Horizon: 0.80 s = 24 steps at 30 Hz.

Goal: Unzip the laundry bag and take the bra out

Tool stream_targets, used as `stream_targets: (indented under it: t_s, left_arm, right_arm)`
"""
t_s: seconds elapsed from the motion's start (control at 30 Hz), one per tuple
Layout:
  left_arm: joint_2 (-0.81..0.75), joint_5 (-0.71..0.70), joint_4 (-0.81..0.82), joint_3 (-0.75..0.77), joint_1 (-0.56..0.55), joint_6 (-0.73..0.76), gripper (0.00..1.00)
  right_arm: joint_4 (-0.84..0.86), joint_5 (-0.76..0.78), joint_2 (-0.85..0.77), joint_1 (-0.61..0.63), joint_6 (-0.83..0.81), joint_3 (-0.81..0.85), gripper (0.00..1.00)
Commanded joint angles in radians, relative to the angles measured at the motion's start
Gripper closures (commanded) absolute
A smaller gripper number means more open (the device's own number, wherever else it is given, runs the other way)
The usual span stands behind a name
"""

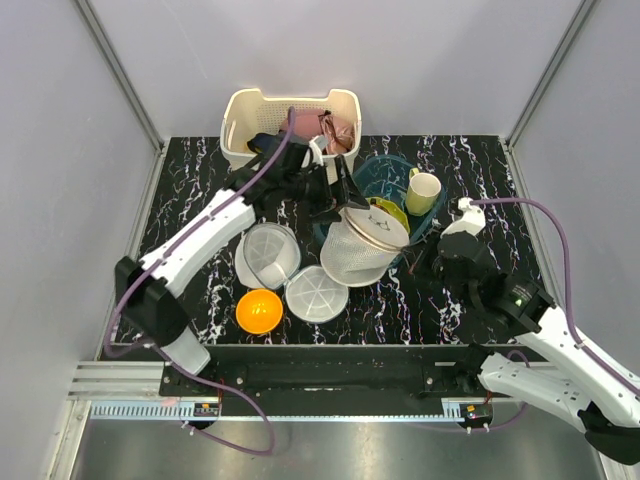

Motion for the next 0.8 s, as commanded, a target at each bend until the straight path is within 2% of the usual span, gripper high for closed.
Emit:
stream_targets:
  t_s: [0.0, 0.2, 0.4, 0.47, 0.5, 0.53, 0.6, 0.63, 0.77]
  left_arm:
    - [-0.191, -0.084, 0.059, -0.112, -0.016, -0.069, 0.05]
    - [-0.226, -0.070, 0.072, -0.192, -0.078, -0.115, 0.01]
    - [-0.150, -0.070, 0.117, -0.191, -0.089, -0.145, 0.01]
    - [-0.117, -0.056, 0.123, -0.172, -0.090, -0.148, 0.12]
    - [-0.113, -0.061, 0.123, -0.166, -0.092, -0.147, 0.20]
    - [-0.110, -0.068, 0.123, -0.152, -0.092, -0.144, 0.57]
    - [-0.110, -0.079, 0.111, -0.135, -0.086, -0.124, 0.96]
    - [-0.109, -0.072, 0.100, -0.116, -0.081, -0.115, 1.00]
    - [-0.120, -0.026, 0.095, -0.092, -0.044, -0.077, 1.00]
  right_arm:
    - [0.036, -0.009, -0.008, -0.008, 0.029, -0.014, 1.00]
    - [0.050, -0.027, 0.021, -0.007, 0.015, -0.016, 1.00]
    - [0.067, -0.035, 0.018, -0.007, 0.015, -0.022, 1.00]
    - [0.059, -0.036, 0.009, -0.007, 0.020, -0.023, 1.00]
    - [0.053, -0.030, 0.006, -0.005, 0.021, -0.025, 1.00]
    - [0.049, -0.029, 0.001, -0.008, 0.024, -0.033, 1.00]
    - [0.027, -0.001, -0.020, -0.008, 0.026, -0.045, 1.00]
    - [0.018, 0.016, -0.034, -0.010, 0.027, -0.063, 1.00]
    - [-0.039, 0.119, -0.153, -0.010, 0.033, -0.135, 1.00]
